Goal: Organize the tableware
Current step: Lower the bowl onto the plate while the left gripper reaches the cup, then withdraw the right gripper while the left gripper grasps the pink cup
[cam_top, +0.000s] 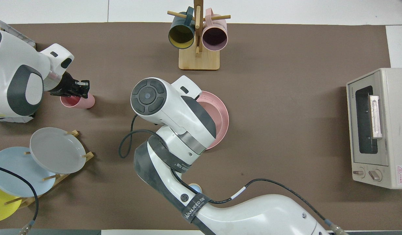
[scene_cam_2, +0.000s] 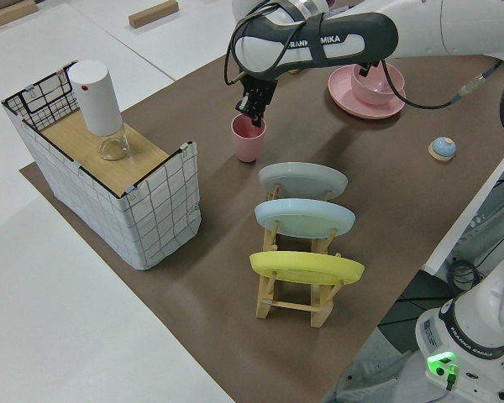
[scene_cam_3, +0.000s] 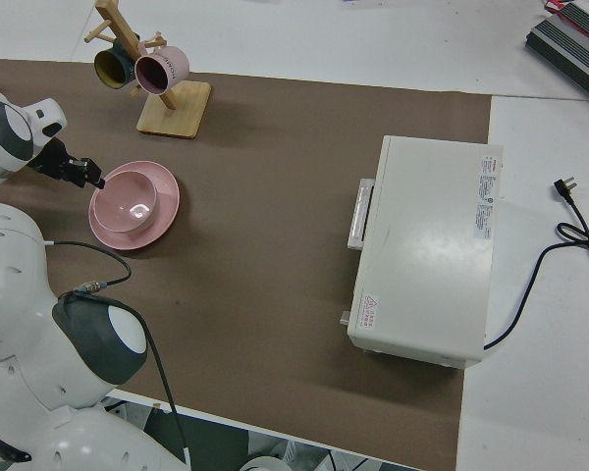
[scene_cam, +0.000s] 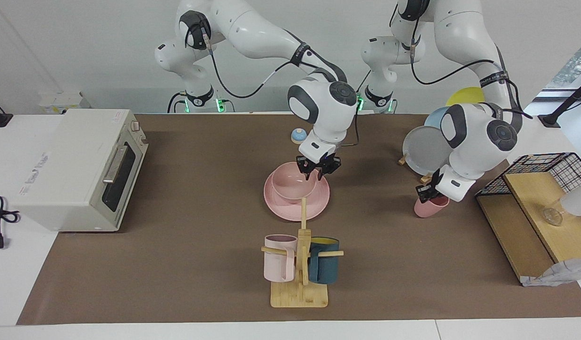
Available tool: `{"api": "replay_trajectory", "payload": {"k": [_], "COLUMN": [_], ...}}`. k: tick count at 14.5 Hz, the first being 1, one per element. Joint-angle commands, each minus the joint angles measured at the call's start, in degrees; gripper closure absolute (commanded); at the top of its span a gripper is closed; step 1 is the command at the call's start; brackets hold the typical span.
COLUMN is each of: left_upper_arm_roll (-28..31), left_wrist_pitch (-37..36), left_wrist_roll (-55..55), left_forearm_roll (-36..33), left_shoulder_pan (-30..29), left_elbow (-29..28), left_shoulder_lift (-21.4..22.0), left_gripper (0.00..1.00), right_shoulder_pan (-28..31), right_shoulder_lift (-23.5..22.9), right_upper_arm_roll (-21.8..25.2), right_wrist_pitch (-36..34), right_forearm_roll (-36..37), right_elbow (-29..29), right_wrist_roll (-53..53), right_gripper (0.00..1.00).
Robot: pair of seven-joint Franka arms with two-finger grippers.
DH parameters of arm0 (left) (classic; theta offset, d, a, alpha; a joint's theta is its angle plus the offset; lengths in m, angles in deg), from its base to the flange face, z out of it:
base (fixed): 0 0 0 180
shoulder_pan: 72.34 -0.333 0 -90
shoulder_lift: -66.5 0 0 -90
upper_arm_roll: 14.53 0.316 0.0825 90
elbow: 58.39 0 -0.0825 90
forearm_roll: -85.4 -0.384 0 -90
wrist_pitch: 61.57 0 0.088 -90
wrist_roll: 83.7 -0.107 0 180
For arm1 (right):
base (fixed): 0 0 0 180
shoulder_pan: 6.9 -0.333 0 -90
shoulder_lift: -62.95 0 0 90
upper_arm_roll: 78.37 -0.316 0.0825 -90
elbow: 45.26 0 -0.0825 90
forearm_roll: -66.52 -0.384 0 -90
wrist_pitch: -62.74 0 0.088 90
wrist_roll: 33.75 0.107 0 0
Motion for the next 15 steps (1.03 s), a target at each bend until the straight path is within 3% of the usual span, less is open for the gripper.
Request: {"api": "replay_trajectory", "payload": {"k": [1, 2, 4, 9, 12, 15], "left_upper_arm_roll": [0.0, 0.0, -0.2, -0.1, -0.5, -0.6], "left_wrist_pitch": [-2.2, -3.2, -8.2, -21.4, -28.1, -28.8], "left_wrist_roll": [0.0, 0.0, 0.3, 4.2, 6.6, 16.7], "left_forearm_roll": [0.4, 0.4, 0.3, 0.2, 0.6, 0.9], "left_shoulder_pan": [0.2, 0.3, 1.1, 4.6, 6.6, 12.4], "left_elbow": [2.6, 3.8, 8.2, 17.4, 23.3, 24.8], "left_shoulder_lift": [0.7, 0.7, 0.7, 0.7, 0.6, 0.5], "left_gripper": [1.0, 1.0, 1.0, 1.0, 1.0, 1.0], "right_shoulder_pan": [1.2, 4.0, 11.4, 24.9, 27.6, 31.1], "right_shoulder_lift": [2.3, 5.0, 11.5, 20.7, 23.3, 28.0], "right_upper_arm_roll": [0.1, 0.1, -0.6, -0.5, -0.4, -0.1], "right_wrist_pitch": [-3.1, -5.2, -9.8, -22.6, -22.2, -21.0], "right_forearm_roll": [-0.7, -1.2, -1.8, -1.9, -2.2, -3.2], "right_elbow": [1.4, 1.4, 1.1, -0.9, -6.2, -13.6], "right_wrist_roll": [-4.1, -7.5, -12.2, -25.0, -25.0, -25.9], "right_gripper": [0.27, 0.26, 0.0, 0.0, 0.0, 0.0]}}
